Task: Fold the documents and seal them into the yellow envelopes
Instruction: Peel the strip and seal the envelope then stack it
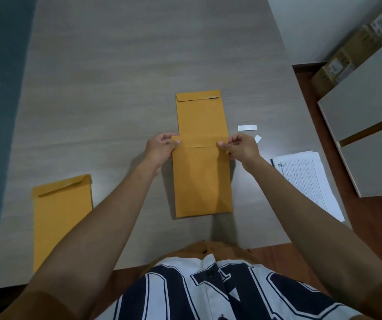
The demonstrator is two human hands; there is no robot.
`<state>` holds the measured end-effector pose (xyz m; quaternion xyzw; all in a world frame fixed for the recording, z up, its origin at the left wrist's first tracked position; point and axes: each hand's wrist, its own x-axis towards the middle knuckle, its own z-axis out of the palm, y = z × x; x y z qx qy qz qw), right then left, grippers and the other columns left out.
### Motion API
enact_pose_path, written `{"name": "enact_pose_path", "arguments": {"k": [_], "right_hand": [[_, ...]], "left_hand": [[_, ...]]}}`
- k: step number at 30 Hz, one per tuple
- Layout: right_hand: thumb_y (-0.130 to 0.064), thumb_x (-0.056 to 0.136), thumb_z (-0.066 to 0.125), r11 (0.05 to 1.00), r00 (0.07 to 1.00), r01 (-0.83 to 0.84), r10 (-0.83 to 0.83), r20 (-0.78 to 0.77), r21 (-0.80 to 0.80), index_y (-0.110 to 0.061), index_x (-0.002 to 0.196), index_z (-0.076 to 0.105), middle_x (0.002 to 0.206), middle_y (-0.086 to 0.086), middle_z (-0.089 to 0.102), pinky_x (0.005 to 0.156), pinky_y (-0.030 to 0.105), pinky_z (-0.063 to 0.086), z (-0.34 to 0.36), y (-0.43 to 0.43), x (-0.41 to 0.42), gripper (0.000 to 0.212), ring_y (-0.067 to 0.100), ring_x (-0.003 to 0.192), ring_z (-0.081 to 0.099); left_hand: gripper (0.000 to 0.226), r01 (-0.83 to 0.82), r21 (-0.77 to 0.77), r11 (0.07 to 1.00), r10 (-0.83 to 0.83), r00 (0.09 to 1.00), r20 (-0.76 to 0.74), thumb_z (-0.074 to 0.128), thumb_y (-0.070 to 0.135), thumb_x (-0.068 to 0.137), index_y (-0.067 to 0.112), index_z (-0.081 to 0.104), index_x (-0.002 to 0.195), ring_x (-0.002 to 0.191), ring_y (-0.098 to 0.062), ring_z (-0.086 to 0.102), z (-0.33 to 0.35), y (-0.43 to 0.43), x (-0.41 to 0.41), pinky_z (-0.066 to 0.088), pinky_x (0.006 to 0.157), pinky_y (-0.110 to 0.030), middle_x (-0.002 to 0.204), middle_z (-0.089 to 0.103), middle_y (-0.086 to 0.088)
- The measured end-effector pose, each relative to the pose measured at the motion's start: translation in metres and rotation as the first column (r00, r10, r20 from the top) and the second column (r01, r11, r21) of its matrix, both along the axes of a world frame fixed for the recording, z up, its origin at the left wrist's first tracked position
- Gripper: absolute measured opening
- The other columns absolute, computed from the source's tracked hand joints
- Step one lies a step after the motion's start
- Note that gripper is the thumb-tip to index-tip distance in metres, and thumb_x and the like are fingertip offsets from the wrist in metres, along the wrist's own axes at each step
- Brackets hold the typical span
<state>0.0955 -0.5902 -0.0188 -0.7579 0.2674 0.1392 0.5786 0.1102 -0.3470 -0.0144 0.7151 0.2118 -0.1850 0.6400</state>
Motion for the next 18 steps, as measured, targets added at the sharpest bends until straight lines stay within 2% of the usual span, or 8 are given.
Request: {"name": "enact_pose_path", "arguments": {"k": [3, 6, 9, 11, 13, 16, 18], "right_hand": [[-0.030, 0.069, 0.088, 0.988, 0.995, 0.072, -0.063, 0.072, -0.137, -0.017, 0.076, 0.059, 0.077, -0.001, 0.061, 0.070, 0.035, 0.058, 0.003, -0.003, 0.031, 0.032, 0.018, 0.075, 0.061], [-0.033, 0.067, 0.088, 0.970, 0.992, 0.095, -0.072, 0.107, -0.224, -0.015, 0.079, 0.063, 0.079, 0.000, 0.066, 0.078, 0.039, 0.059, 0.005, -0.005, 0.071, 0.032, 0.022, 0.080, 0.068], [-0.032, 0.068, 0.087, 0.962, 0.991, 0.098, -0.071, 0.115, -0.255, -0.014, 0.084, 0.064, 0.084, 0.000, 0.067, 0.076, 0.028, 0.056, 0.010, -0.005, 0.109, 0.034, 0.015, 0.077, 0.065], [-0.031, 0.068, 0.087, 0.956, 0.992, 0.084, -0.053, 0.116, -0.281, -0.014, 0.085, 0.063, 0.087, 0.002, 0.067, 0.075, 0.025, 0.054, 0.009, -0.005, 0.133, 0.034, 0.013, 0.077, 0.063], [-0.028, 0.068, 0.087, 0.952, 0.993, 0.076, -0.045, 0.110, -0.295, -0.013, 0.085, 0.062, 0.088, 0.005, 0.069, 0.072, 0.025, 0.054, 0.005, -0.005, 0.153, 0.034, 0.014, 0.075, 0.062], [-0.029, 0.070, 0.086, 0.936, 0.995, 0.038, -0.003, 0.101, -0.350, -0.010, 0.089, 0.065, 0.085, 0.001, 0.065, 0.063, 0.016, 0.047, -0.001, -0.006, 0.175, 0.034, 0.012, 0.075, 0.059], [-0.030, 0.071, 0.086, 0.929, 0.995, 0.017, 0.021, 0.100, -0.370, -0.007, 0.092, 0.066, 0.084, 0.000, 0.064, 0.069, 0.018, 0.046, -0.006, -0.007, 0.187, 0.037, 0.012, 0.076, 0.058]], "left_hand": [[0.015, 0.002, 0.040, 0.999, -0.003, 1.000, 0.029, 0.072, 0.010, 0.087, 0.017, 0.061, 0.092, 0.077, -0.011, 0.064, 0.007, -0.011, 0.032, 0.051, 0.061, -0.020, 0.089, 0.068, 0.000], [0.018, -0.026, 0.104, 0.994, 0.021, 0.999, 0.050, 0.074, 0.009, 0.085, 0.012, 0.061, 0.097, 0.073, -0.011, 0.060, 0.007, -0.020, 0.069, 0.049, 0.054, -0.015, 0.083, 0.062, 0.002], [0.020, -0.054, 0.195, 0.979, 0.045, 0.998, 0.050, 0.080, 0.015, 0.078, 0.019, 0.062, 0.087, 0.085, -0.019, 0.067, -0.002, -0.022, 0.106, 0.059, 0.076, -0.032, 0.084, 0.065, 0.000], [0.023, -0.067, 0.250, 0.966, 0.059, 0.998, 0.039, 0.082, 0.018, 0.074, 0.025, 0.061, 0.079, 0.090, -0.021, 0.069, -0.008, -0.024, 0.129, 0.059, 0.086, -0.040, 0.086, 0.068, 0.000], [0.025, -0.069, 0.307, 0.949, 0.060, 0.997, 0.038, 0.083, 0.017, 0.074, 0.026, 0.059, 0.075, 0.089, -0.020, 0.070, -0.012, -0.029, 0.147, 0.059, 0.086, -0.039, 0.083, 0.067, 0.003], [0.025, -0.075, 0.389, 0.918, 0.059, 0.997, 0.052, 0.082, 0.016, 0.075, 0.025, 0.059, 0.077, 0.086, -0.017, 0.067, -0.015, -0.035, 0.166, 0.058, 0.082, -0.031, 0.085, 0.066, 0.003], [0.022, -0.073, 0.425, 0.902, 0.054, 0.997, 0.057, 0.081, 0.017, 0.077, 0.020, 0.061, 0.087, 0.084, -0.014, 0.063, -0.017, -0.038, 0.173, 0.052, 0.076, -0.024, 0.090, 0.066, 0.002]]}}
